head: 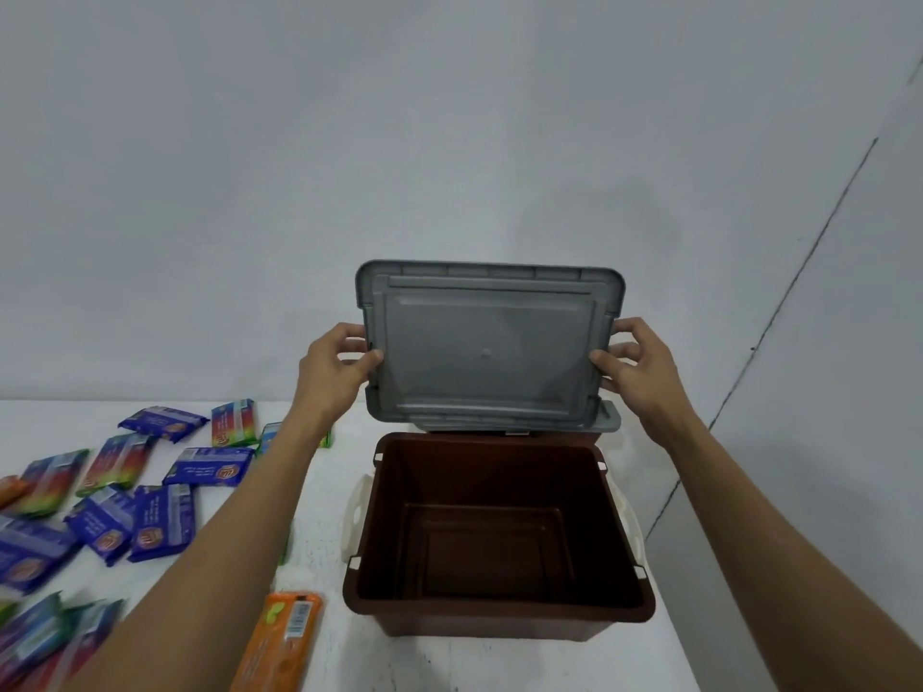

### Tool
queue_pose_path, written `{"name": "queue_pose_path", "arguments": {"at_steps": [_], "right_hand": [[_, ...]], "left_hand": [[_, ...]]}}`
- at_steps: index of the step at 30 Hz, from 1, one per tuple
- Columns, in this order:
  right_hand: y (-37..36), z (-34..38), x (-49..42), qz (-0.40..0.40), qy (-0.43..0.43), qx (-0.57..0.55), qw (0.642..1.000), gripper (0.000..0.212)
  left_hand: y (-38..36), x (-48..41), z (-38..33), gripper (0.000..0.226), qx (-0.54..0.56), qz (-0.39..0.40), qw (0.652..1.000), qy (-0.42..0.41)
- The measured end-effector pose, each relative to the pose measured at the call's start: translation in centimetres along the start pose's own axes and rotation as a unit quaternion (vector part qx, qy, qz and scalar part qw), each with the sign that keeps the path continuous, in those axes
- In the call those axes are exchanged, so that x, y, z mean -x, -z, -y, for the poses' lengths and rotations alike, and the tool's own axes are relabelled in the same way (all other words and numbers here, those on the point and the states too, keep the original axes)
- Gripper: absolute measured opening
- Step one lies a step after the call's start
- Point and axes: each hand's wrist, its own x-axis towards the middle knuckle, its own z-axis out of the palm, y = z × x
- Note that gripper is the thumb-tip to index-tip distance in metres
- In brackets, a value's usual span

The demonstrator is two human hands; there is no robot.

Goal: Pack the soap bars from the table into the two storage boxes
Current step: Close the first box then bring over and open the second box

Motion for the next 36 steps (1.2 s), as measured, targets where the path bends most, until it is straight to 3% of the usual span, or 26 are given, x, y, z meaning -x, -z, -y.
{"name": "queue_pose_path", "arguments": {"at_steps": [13, 24, 32, 36], "right_hand": [[1.3, -2.9, -0.4, 0.050, 0.041, 0.057, 0.996, 0.017], [2.1, -3.3, 0.6, 0.100, 0.067, 0.061, 0.991, 0.032], [1.4, -4.8, 1.8, 0.098, 0.076, 0.045, 0.991, 0.026], [1.1, -5.1, 1.6, 0.084, 0.077, 0.047, 0.992, 0.024]], "left_hand": [[0.5, 0.5, 1.5, 0.024, -0.040, 0.071, 0.996, -0.042], [0.3, 2.4, 2.4, 0.035, -0.051, 0.090, 0.993, -0.063], [-0.8, 3.5, 3.5, 0.031, 0.003, 0.114, 0.993, 0.003], [-1.9, 3.5, 4.2, 0.084, -0.009, 0.144, 0.986, 0.084]]}}
